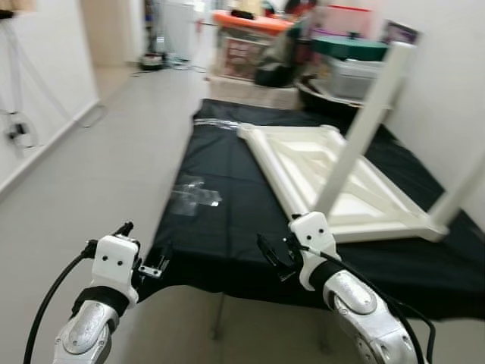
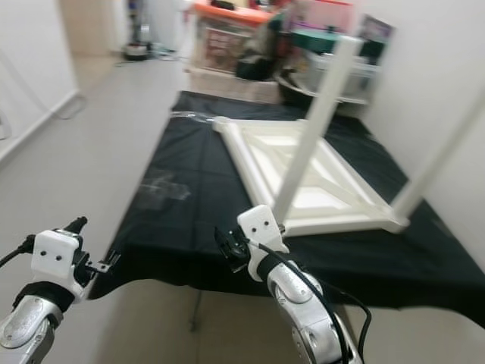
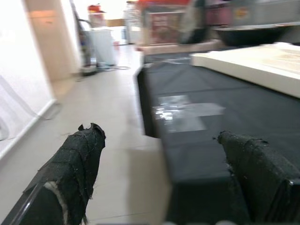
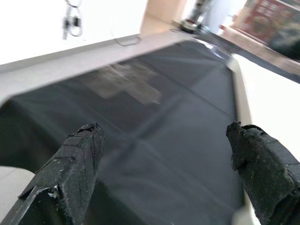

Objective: Building children table

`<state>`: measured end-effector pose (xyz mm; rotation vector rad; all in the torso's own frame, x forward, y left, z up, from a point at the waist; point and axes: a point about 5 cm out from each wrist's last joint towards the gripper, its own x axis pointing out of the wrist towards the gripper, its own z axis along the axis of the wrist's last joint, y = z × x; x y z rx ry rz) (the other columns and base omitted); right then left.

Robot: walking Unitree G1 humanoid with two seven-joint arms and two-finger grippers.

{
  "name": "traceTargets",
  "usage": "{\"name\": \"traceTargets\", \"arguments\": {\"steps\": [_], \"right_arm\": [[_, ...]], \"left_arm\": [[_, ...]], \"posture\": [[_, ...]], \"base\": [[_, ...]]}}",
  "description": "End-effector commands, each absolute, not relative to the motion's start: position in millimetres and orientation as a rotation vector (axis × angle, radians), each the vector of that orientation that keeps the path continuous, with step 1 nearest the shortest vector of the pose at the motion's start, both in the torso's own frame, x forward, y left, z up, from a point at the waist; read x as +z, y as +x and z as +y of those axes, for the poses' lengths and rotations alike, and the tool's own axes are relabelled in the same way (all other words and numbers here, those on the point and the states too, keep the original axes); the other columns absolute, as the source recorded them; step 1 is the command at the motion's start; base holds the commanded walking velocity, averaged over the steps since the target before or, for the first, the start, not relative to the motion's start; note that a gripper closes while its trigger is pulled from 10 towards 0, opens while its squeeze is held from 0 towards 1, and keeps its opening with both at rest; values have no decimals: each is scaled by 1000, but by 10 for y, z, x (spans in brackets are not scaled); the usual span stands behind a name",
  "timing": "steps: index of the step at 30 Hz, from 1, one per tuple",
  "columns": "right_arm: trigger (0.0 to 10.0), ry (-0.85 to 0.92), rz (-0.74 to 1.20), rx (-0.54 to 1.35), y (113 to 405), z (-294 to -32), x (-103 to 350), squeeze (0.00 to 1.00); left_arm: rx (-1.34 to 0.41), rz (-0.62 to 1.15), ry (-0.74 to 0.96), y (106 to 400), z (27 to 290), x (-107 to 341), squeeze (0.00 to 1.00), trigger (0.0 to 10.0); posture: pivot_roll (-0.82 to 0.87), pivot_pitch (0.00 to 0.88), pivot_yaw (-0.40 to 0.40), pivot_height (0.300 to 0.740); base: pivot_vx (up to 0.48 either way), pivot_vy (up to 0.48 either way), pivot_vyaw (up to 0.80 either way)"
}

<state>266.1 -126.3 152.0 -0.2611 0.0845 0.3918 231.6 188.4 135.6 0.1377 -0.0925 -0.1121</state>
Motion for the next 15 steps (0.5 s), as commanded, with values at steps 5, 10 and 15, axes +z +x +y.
{"name": "traceTargets", "arguments": {"steps": [5, 10, 15], "right_arm": [[10000, -268, 81, 337, 2716, -1286, 1503, 0], [10000, -249, 121, 278, 2786, -1339, 1449, 0], [10000, -285, 141, 251, 2916, -1348, 1434, 0]], "left_arm": [[-125, -89, 123, 2327, 1832, 1311, 0, 10000], [-131, -91, 113, 2342, 1817, 1306, 0, 10000], [-128, -97, 75, 2363, 1838, 1290, 0, 10000]], "posture": [[101, 0, -135, 740], [103, 0, -138, 740], [111, 0, -145, 740]], "base": [[0, 0, 800], [0, 0, 0], [310, 0, 0]]}}
